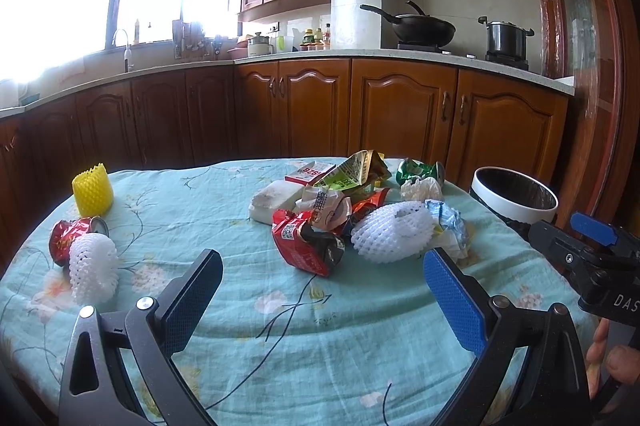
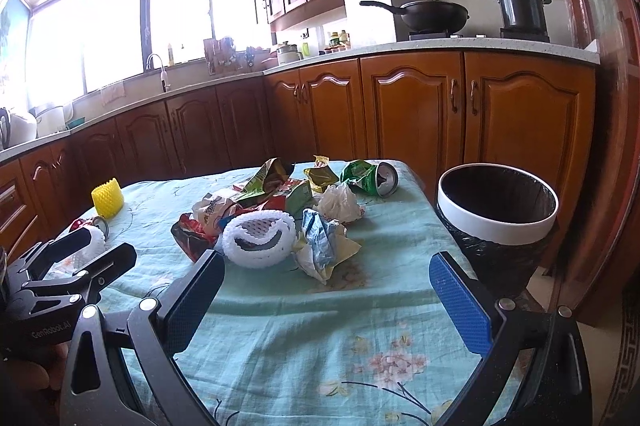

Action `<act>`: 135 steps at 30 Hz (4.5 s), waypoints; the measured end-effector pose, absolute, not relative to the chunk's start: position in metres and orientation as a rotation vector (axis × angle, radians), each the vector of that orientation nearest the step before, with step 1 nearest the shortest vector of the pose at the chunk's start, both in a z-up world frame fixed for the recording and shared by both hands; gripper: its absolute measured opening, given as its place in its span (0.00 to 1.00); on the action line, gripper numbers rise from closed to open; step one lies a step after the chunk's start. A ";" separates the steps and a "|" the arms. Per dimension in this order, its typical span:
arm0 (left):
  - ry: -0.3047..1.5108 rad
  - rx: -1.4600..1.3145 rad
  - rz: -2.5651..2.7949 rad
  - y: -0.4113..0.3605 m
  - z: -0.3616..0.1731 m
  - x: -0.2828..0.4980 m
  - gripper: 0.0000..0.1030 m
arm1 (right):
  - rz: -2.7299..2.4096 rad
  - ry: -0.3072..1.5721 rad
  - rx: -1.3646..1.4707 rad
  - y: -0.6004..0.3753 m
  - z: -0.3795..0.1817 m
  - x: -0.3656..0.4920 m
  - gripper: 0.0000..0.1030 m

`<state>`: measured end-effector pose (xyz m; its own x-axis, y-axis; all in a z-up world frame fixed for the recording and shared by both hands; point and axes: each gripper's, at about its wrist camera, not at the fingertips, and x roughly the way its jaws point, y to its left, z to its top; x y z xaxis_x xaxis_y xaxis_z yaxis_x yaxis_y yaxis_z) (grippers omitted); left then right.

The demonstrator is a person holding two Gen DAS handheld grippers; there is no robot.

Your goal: Collect trash

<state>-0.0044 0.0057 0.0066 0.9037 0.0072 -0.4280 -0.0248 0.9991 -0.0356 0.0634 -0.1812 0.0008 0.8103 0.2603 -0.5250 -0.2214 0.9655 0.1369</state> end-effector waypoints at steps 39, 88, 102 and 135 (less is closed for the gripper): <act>0.708 -0.157 0.010 0.043 -0.012 0.091 0.65 | 0.326 0.795 0.210 -0.193 -0.031 0.137 0.70; 0.673 -0.036 -0.354 -0.068 0.022 0.171 0.07 | 0.164 0.782 0.337 -0.316 -0.028 0.164 0.14; 0.728 0.049 -0.451 -0.147 0.010 0.256 0.07 | 0.050 0.753 0.338 -0.376 -0.026 0.192 0.14; 0.826 0.017 -0.489 -0.220 -0.007 0.348 0.62 | 0.011 0.837 0.345 -0.427 -0.050 0.252 0.49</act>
<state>0.3481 -0.2198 -0.0072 0.5733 -0.4111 -0.7088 0.4239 0.8891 -0.1728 0.2521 -0.4268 -0.0501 0.6728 0.1448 -0.7255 0.1250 0.9443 0.3044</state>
